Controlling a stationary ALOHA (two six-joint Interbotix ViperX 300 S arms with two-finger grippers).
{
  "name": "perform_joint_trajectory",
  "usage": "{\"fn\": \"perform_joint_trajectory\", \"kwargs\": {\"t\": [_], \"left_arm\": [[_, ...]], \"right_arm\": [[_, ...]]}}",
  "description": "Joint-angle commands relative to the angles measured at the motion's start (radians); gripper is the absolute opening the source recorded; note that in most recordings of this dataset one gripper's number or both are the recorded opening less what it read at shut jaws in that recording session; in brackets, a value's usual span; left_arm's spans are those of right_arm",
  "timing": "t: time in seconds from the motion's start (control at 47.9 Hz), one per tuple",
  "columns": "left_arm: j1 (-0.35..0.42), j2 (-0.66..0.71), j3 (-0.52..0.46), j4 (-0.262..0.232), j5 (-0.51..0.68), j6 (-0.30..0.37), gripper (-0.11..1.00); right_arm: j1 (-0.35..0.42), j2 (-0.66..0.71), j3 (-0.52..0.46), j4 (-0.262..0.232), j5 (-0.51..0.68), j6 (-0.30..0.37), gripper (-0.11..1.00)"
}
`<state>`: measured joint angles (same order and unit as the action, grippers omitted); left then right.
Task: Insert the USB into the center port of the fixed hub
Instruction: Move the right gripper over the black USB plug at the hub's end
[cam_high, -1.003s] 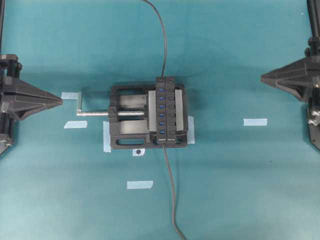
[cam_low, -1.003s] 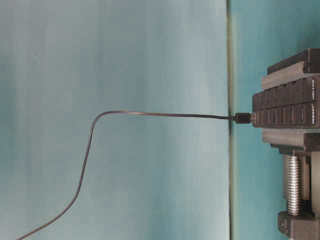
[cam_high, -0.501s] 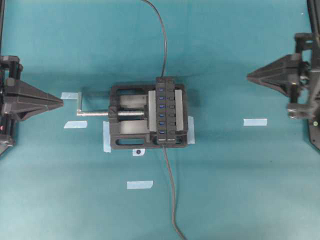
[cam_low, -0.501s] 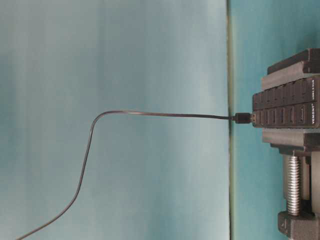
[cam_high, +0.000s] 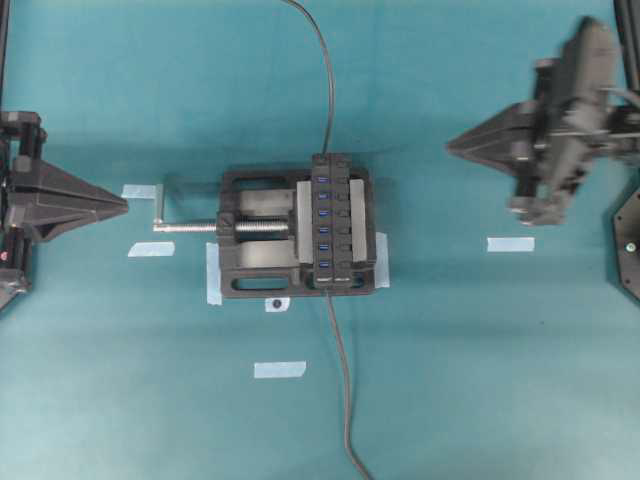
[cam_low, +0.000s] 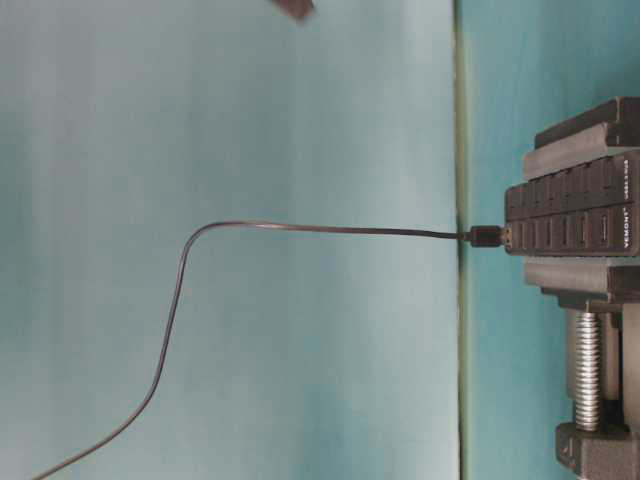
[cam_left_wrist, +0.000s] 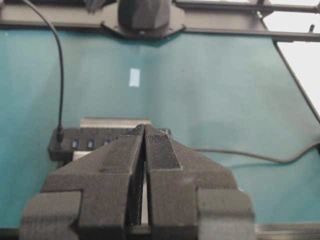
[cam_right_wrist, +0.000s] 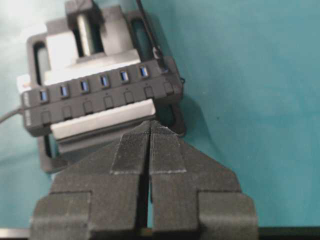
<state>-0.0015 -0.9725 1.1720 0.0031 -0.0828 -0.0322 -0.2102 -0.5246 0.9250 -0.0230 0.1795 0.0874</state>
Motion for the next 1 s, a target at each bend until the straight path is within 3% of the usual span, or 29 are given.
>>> {"fn": "perform_joint_trajectory", "kwargs": {"t": [0.0,0.564,0.982], "left_arm": [[0.003,0.009,-0.029,0.003,0.000,0.000,0.00],[0.003,0.002,-0.054,0.003,0.023,-0.005,0.00],[0.002,-0.003,-0.041,0.003,0.049,-0.034,0.00]], "right_arm": [[-0.005,0.060,-0.058,-0.002,-0.015,-0.017,-0.02],[-0.041,0.377,-0.222,-0.002,-0.017,-0.077,-0.02],[-0.040,0.495,-0.310,-0.002,-0.021,-0.101,-0.02]]}}
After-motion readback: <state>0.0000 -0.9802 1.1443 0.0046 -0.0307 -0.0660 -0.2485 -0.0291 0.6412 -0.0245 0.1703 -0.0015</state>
